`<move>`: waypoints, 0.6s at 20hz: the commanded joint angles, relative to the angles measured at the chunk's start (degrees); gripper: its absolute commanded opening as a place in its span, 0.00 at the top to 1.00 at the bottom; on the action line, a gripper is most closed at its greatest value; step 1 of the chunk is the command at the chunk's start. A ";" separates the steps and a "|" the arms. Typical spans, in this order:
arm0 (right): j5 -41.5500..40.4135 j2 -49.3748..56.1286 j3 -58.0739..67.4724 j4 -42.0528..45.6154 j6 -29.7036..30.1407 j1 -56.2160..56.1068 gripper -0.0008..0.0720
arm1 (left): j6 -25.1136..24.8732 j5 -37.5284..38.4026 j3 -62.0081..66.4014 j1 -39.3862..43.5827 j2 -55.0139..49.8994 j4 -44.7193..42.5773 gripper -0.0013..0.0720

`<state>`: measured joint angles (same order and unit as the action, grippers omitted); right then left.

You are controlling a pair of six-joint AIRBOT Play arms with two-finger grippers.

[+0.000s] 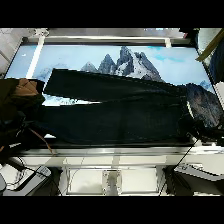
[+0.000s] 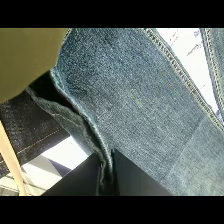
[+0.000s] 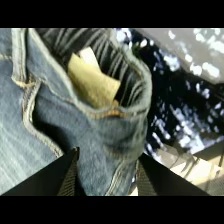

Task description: Fold the clothes and pants, and hang the long-sleeved shirts on hangers.

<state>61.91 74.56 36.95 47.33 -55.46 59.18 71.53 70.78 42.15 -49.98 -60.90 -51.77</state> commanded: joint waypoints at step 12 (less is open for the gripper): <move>6.19 4.72 3.34 -4.42 5.62 -5.20 0.94 | 0.04 -0.42 1.31 -0.04 0.09 -0.20 0.95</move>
<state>61.25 79.18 38.17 44.97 -51.55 55.11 71.55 70.15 42.54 -49.98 -60.90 -51.79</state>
